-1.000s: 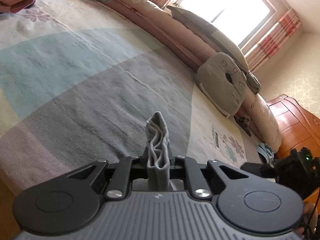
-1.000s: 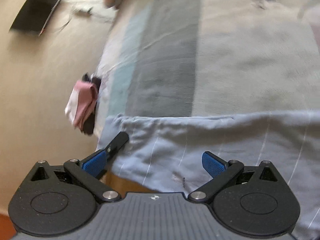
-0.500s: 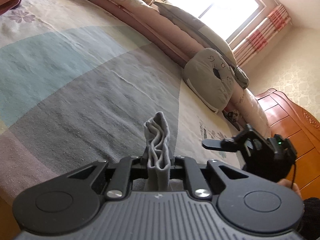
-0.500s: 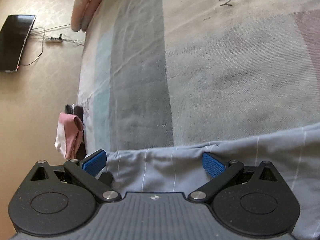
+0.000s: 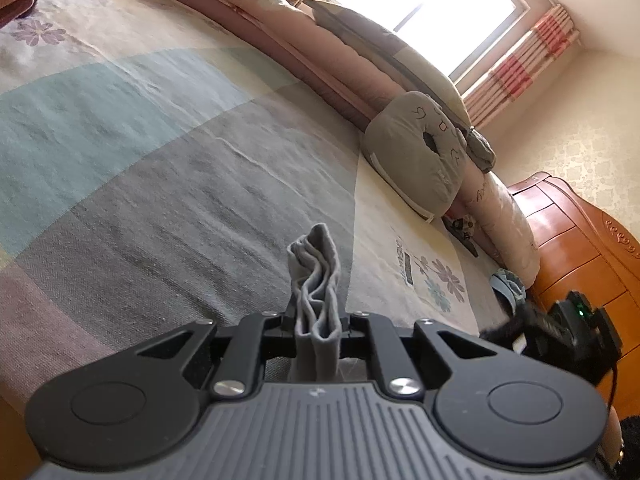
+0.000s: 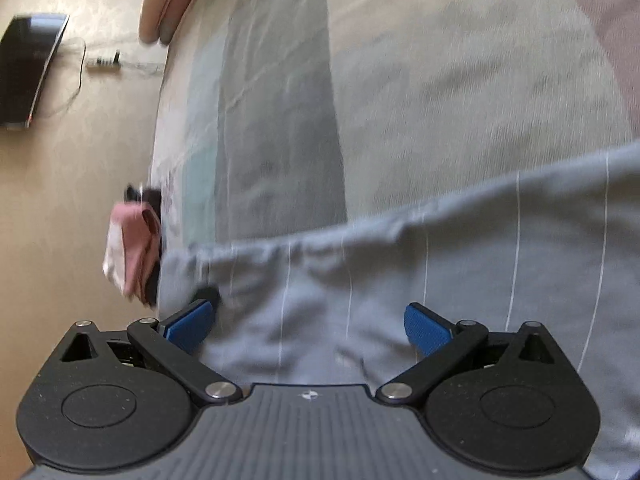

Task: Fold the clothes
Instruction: 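Lift the pants leg with the left gripper while the right gripper holds the pants, then lay the held pants leg onto the pants body and open the left gripper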

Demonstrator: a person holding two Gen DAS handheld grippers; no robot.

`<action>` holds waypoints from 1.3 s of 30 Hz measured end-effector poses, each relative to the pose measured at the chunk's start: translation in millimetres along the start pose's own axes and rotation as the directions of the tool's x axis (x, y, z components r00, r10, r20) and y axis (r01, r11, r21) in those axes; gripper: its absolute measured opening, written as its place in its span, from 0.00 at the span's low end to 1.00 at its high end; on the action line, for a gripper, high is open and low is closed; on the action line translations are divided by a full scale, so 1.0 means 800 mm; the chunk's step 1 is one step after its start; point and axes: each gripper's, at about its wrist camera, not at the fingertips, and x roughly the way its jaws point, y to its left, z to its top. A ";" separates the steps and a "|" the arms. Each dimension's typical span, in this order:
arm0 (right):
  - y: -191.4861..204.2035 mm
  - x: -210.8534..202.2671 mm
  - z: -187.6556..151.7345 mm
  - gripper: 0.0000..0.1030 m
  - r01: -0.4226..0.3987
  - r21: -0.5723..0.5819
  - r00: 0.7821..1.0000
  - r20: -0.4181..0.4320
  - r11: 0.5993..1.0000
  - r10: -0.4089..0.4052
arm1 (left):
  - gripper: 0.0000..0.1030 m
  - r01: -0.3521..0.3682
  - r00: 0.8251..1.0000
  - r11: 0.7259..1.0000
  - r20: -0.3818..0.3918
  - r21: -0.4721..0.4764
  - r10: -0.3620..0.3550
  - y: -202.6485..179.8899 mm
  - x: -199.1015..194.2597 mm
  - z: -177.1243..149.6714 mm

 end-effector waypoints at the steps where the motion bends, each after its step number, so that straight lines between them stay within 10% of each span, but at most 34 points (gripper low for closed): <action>1: 0.001 0.000 -0.006 1.00 0.006 -0.011 1.000 -0.010 1.000 -0.006 | 0.10 -0.003 1.000 1.000 -0.001 0.005 0.003 -0.001 0.000 0.000; 14: -0.018 -0.013 -0.042 1.00 -0.029 0.047 0.990 -0.135 0.998 0.035 | 0.10 -0.036 0.999 0.998 0.011 0.045 0.036 -0.034 -0.007 0.001; 29: -0.077 -0.199 0.007 1.00 -0.110 0.002 0.972 0.207 0.994 0.107 | 0.10 -0.008 1.000 0.988 0.000 0.152 0.008 -0.155 -0.006 -0.019; 39: -0.131 -0.313 -0.014 1.00 -0.042 -0.052 0.925 0.376 0.998 0.058 | 0.10 0.072 0.986 0.965 -0.163 0.254 -0.030 -0.233 0.049 -0.064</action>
